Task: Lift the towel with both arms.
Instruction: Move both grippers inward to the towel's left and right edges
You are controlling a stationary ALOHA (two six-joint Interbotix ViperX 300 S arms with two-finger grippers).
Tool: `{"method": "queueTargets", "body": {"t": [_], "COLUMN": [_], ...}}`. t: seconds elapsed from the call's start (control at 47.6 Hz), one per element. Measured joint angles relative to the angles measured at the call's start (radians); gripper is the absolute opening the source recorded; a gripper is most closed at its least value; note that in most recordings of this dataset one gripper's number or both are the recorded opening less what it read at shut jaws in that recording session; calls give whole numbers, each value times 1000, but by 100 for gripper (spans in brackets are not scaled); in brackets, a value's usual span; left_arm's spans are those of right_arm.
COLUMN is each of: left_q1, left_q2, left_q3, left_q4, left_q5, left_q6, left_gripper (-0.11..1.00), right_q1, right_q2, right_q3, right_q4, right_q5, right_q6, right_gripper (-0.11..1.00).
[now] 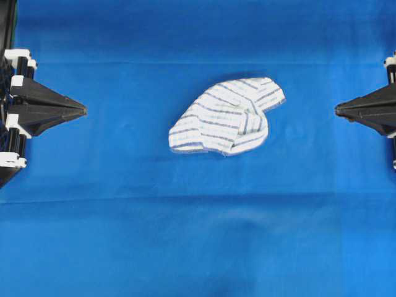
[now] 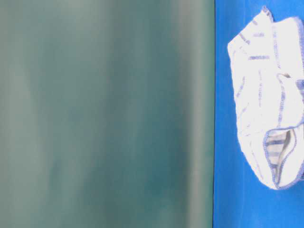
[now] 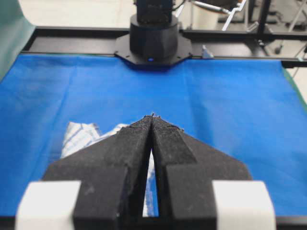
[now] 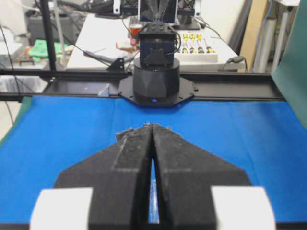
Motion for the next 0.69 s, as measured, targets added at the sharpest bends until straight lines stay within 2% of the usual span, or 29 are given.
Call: {"method": "queueTargets", "body": {"t": [0.105, 0.336, 0.609, 0.693], "left_q1": [-2, -3, -20, -20], "left_q2": [6, 52, 273, 354], "left_q3": [-2, -2, -17, -37], "left_q4": [-21, -26, -25, -26], "left_q5": [17, 14, -83, -91], "left_q6": [-8, -9, -15, -15], "left_gripper": [0, 0, 1, 9], "right_q1": [0, 0, -3, -11], "right_q2": [5, 69, 236, 305], "right_q3": [-8, -57, -80, -91], "right_q4": [0, 2, 6, 8], "right_q5": [9, 103, 126, 129], "right_q6": [6, 21, 51, 58], "right_gripper": [0, 0, 0, 1]}}
